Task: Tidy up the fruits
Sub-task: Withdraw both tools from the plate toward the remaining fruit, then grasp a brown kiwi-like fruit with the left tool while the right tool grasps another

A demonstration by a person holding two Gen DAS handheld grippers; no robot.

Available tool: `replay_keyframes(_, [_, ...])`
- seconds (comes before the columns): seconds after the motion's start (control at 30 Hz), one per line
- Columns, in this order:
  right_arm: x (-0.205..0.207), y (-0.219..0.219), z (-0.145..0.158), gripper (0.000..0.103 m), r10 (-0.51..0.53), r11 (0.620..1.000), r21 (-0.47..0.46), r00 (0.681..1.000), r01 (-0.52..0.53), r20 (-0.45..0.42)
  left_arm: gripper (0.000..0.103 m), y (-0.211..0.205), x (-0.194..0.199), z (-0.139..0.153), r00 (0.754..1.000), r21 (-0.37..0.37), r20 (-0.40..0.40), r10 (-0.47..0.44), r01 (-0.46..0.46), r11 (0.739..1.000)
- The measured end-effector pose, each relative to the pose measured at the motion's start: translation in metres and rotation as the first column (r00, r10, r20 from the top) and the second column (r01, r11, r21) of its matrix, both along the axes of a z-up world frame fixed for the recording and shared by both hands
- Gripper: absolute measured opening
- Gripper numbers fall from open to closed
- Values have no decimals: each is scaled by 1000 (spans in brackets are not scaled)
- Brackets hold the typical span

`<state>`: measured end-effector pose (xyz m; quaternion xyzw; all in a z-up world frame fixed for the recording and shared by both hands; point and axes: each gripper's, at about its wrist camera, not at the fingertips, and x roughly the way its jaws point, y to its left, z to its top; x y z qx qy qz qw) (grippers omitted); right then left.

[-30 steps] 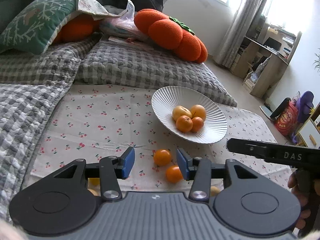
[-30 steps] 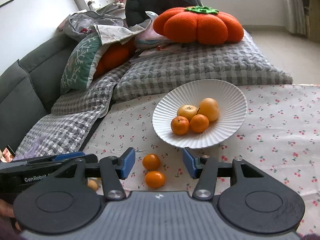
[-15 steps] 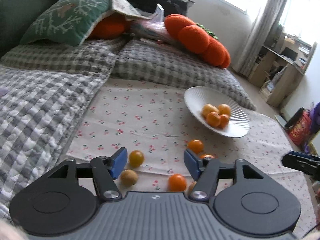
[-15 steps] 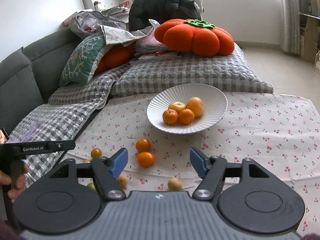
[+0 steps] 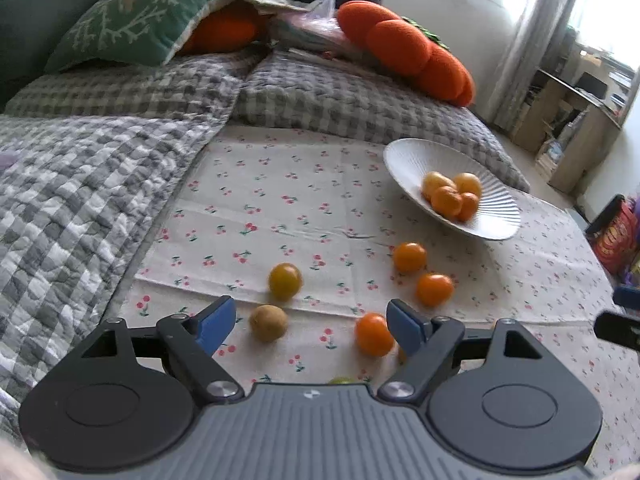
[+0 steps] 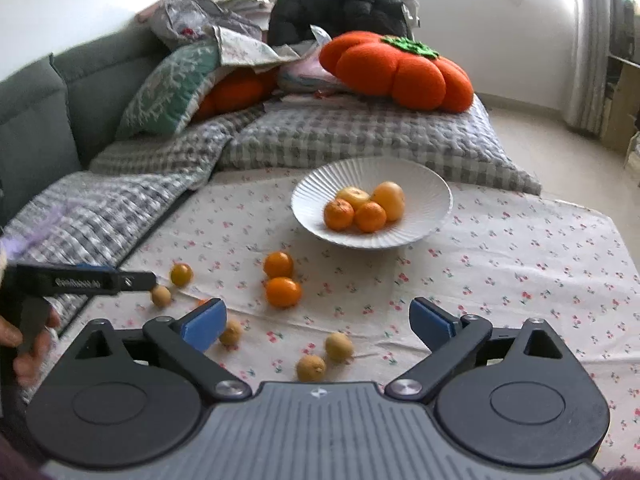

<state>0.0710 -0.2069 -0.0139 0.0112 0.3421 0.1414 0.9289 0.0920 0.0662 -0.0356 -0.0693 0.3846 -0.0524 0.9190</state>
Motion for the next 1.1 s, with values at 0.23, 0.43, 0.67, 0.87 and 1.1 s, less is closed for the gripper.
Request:
replay_keyframes(0.23, [2, 3, -9, 97, 7, 998, -59, 1000, -8, -13, 79, 12, 10, -11, 996, -20, -50, 72, -73, 997])
replay_keyframes(0.43, [9, 1, -17, 85, -6, 998, -59, 999, 3, -49, 79, 18, 18, -18, 991, -44, -89, 103, -108, 993])
replay_keyframes(0.67, [9, 14, -24, 72, 73, 995, -65, 996, -76, -54, 70, 22, 27, -26, 987, -64, -128, 102, -111, 992])
replay_keyframes(0.87, [12, 38, -35, 63, 170, 982, -69, 984, -173, -48, 59, 21, 40, -45, 978, -78, -179, 105, -120, 990])
replay_keyframes(1.1, [20, 82, -55, 49, 313, 938, -143, 948, -317, -47, 22, 14, 43, -46, 987, -11, -137, 85, -87, 996])
